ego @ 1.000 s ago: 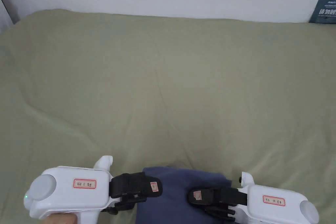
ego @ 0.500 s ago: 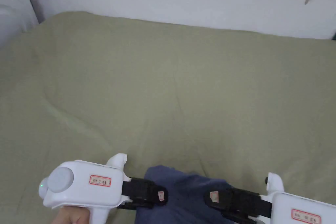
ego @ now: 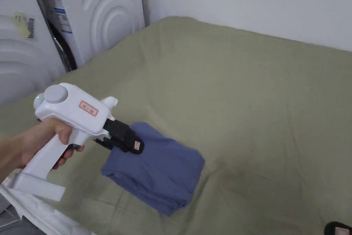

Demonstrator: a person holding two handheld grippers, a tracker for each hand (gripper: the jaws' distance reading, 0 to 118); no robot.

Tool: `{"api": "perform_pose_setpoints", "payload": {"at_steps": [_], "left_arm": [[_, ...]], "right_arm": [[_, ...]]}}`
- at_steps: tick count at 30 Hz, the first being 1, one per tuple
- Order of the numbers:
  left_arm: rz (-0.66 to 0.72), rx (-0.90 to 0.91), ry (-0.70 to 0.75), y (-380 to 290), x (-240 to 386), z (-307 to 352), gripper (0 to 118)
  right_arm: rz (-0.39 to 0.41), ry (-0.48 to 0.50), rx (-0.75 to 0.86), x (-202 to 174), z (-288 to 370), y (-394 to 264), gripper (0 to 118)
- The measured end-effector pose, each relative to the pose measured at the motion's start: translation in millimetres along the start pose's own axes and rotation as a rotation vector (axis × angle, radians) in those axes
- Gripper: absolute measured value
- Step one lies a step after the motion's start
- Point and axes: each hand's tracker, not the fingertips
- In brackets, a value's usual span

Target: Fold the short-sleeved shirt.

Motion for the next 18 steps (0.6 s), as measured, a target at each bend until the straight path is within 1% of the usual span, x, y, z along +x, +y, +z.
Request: {"api": "perform_pose_setpoints", "payload": {"at_steps": [3, 6, 7, 8, 9, 10, 11, 12, 13, 14, 16, 17, 18], "left_arm": [[0.002, -0.008, 0.019, 7, -3, 1, 26], [-0.017, -0.019, 0.044, 26, -28, -4, 27], [-0.022, -0.016, 0.055, 30, -29, -7, 33], [-0.025, -0.011, 0.073, 32, -27, -10, 56], [-0.03, 0.014, 0.115, 36, -35, -12, 103], [-0.027, 0.037, 0.169, 36, -33, -14, 118], [-0.043, 0.042, 0.151, 35, -32, -15, 118], [-0.045, 0.079, 0.125, 35, -30, -7, 115], [-0.04, 0.077, 0.116, 17, -9, -2, 115], [-0.038, 0.074, 0.144, 13, 0, 2, 115], [-0.059, 0.096, 0.152, 2, 15, 13, 113], [-0.058, 0.102, 0.15, 7, 15, 16, 110], [-0.061, 0.123, 0.129, 6, 20, 19, 100]], "right_arm": [[-0.004, -0.008, -0.001, 5, -11, -1, 0], [-0.019, -0.015, -0.005, 8, -16, -6, 0], [-0.026, -0.006, -0.011, 10, -16, -8, 0], [-0.024, -0.007, -0.011, 6, -17, -10, 0], [-0.023, -0.013, -0.011, 6, -17, -12, 0], [-0.022, -0.018, -0.013, 6, -17, -13, 0], [-0.017, -0.021, -0.015, 7, -15, -14, 0], [-0.02, -0.021, -0.017, 5, -15, -15, 0], [-0.021, -0.011, -0.025, 5, -13, -15, 0], [-0.018, -0.011, -0.027, 4, -12, -15, 0], [-0.005, -0.012, -0.023, 2, -8, -14, 0], [-0.004, -0.004, -0.02, 1, -6, -14, 0], [-0.006, 0.005, -0.012, -1, -3, -14, 0]]}}
